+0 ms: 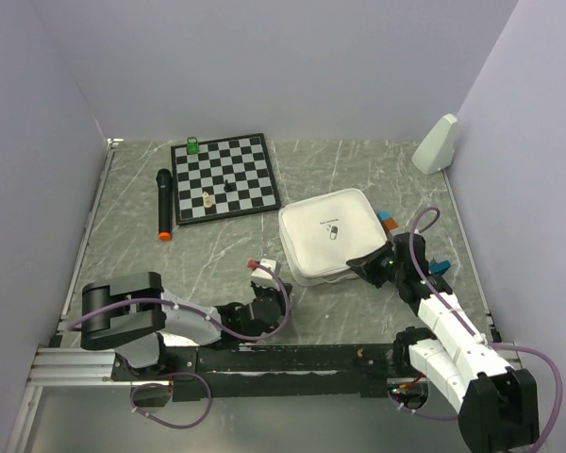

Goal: Organize the medicine kit
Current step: Adjust the medicine box at the center of the board.

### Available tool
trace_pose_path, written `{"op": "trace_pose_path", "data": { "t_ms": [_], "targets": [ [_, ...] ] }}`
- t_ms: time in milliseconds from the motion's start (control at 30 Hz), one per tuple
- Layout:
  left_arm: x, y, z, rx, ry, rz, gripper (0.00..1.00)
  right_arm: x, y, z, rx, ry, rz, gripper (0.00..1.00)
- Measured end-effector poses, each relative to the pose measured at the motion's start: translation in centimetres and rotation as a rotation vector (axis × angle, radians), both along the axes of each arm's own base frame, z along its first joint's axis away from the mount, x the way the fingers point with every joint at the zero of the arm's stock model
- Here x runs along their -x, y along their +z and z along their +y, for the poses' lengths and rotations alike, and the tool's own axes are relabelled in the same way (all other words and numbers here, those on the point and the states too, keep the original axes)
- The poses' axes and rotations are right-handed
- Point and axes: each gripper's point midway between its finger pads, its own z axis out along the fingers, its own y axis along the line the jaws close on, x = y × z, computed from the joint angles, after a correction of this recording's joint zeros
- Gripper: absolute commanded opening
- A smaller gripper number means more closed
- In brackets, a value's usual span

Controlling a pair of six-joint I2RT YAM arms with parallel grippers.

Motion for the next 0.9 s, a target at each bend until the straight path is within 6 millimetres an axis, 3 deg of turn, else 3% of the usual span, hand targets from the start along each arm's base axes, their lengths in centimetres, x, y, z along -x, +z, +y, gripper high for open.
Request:
{"op": "trace_pose_path", "data": {
  "t_ms": [167, 300, 500, 567, 667, 733, 800, 900],
  "targets": [
    [-1.2, -4.5, 5.4, -0.177, 0.099, 0.048, 0.01, -0.2, -0.2, -0.3, 0.024, 0.012, -0.007, 0.0],
    [-1.2, -5.1, 6.1, -0.209, 0.12, 0.061, 0.01, -0.3, -0.1, -0.3, 0.042, 0.032, -0.024, 0.0],
    [-1.5, -5.1, 7.0, -0.243, 0.178, 0.078, 0.04, -0.5, 0.5, -0.4, 0.096, 0.09, -0.061, 0.31],
    [-1.6, -4.5, 7.3, -0.237, 0.195, 0.087, 0.15, -0.5, 0.3, -0.8, 0.15, 0.123, -0.062, 0.41],
    [-1.9, -3.0, 7.8, -0.198, 0.214, 0.096, 0.47, -0.5, -0.2, -1.7, 0.242, 0.163, -0.05, 0.54],
    [-2.6, -1.3, 8.0, -0.139, 0.216, 0.106, 0.62, -0.5, -0.1, -2.2, 0.296, 0.187, -0.053, 0.62],
    [-3.9, 0.9, 8.3, -0.056, 0.212, 0.117, 0.73, -0.4, 0.0, -2.7, 0.339, 0.2, -0.06, 0.66],
    [-6.2, 4.0, 9.3, 0.037, 0.209, 0.102, 0.96, 0.0, 0.1, -3.1, 0.365, 0.211, -0.065, 0.7]
  ]
}}
